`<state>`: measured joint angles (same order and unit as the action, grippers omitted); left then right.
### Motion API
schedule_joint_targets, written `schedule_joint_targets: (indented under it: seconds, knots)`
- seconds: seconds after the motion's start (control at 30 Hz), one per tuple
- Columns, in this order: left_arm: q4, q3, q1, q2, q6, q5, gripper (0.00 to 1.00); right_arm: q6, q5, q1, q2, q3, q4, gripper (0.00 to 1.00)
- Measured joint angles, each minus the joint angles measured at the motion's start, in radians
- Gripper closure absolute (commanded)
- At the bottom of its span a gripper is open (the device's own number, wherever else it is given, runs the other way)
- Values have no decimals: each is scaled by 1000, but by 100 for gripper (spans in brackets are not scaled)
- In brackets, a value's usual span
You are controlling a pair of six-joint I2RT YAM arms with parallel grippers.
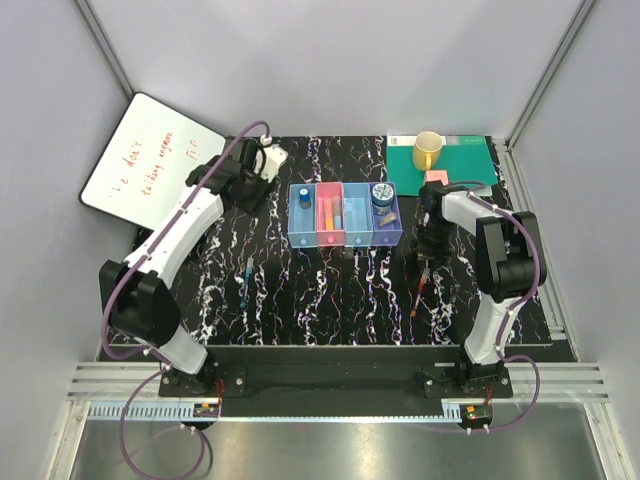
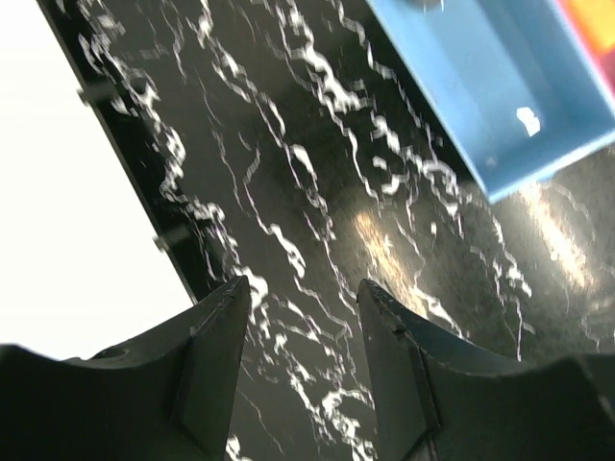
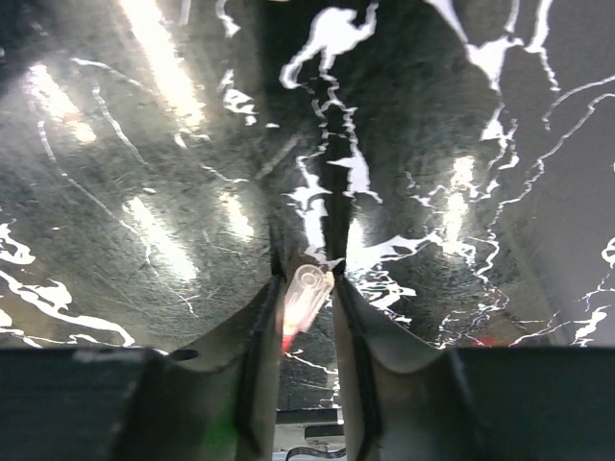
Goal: Sort the stationery into containers
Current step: Pick up the pen from the corner of the board.
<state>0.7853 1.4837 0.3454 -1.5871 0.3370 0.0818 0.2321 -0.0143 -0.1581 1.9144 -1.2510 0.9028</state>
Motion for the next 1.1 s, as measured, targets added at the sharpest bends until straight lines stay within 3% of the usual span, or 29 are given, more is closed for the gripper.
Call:
schedule_joint_targets:
  seconds: [0.33, 0.57, 0.9, 1.1]
  knots:
    - [76, -149, -19, 79, -1, -2, 49, -1, -15, -21, 0, -3, -4, 93]
    - [129, -169, -34, 94, -5, -20, 53, -8, -34, -31, 0, -31, -37, 97]
    - [220, -169, -39, 86, -54, -101, 59, -56, -117, -32, -8, -192, -127, 99]
    - [244, -169, -39, 31, -92, -140, 70, -111, -177, -33, -48, -295, -150, 98]
